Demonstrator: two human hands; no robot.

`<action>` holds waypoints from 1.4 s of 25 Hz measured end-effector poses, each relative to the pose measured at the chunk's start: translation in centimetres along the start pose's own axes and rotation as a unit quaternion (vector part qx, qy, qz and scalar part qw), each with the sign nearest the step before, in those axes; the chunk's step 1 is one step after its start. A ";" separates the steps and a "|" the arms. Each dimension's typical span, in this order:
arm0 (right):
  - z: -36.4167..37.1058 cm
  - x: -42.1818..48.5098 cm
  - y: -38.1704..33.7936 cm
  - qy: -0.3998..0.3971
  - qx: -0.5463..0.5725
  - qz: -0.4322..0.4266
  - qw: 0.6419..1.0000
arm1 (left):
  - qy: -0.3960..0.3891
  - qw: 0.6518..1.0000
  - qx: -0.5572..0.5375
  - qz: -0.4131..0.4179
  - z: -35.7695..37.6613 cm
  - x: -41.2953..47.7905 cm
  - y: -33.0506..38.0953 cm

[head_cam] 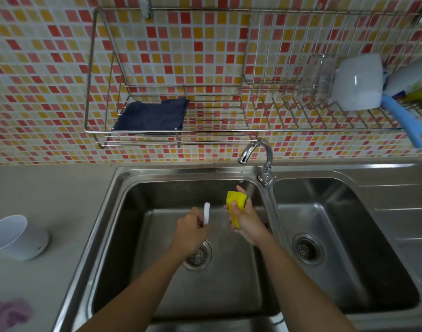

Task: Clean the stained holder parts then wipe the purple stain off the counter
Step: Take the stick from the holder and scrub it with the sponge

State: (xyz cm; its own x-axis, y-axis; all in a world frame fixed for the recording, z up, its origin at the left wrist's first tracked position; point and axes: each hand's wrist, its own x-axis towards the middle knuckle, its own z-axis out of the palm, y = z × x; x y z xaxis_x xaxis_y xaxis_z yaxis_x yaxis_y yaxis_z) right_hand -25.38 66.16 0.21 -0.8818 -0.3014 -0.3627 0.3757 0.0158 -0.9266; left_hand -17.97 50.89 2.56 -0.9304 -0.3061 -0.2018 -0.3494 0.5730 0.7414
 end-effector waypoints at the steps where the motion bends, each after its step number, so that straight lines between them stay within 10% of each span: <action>1: 0.5 -0.3 -0.2 0.013 -0.040 -0.007 0.999 | 0.004 1.000 0.002 -0.001 -0.2 -0.3 -0.2; 10: 2.1 -1.0 -2.1 0.119 -0.341 -0.094 0.928 | 0.026 0.999 -0.004 0.024 -1.5 -2.5 -0.2; 22: 3.7 -3.2 -3.2 0.194 -0.291 -0.111 0.930 | 0.048 0.995 -0.060 0.059 -3.1 -3.3 0.5; 27: 3.3 -6.2 -5.0 0.069 -0.093 -0.139 0.983 | 0.068 0.990 -0.121 0.037 -4.0 -3.2 1.0; 35: 4.2 -10.5 -18.3 0.081 -0.130 -0.303 0.941 | 0.106 0.983 -0.087 0.119 -7.2 -2.4 2.8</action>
State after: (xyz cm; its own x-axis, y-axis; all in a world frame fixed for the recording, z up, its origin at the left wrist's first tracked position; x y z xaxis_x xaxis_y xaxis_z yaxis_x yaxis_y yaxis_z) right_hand -21.78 65.07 21.43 -0.9511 -0.1821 0.2494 -0.2741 0.1263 -0.9534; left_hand -15.88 47.75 9.73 -0.9328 -0.3418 0.1146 -0.0835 0.5140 0.8537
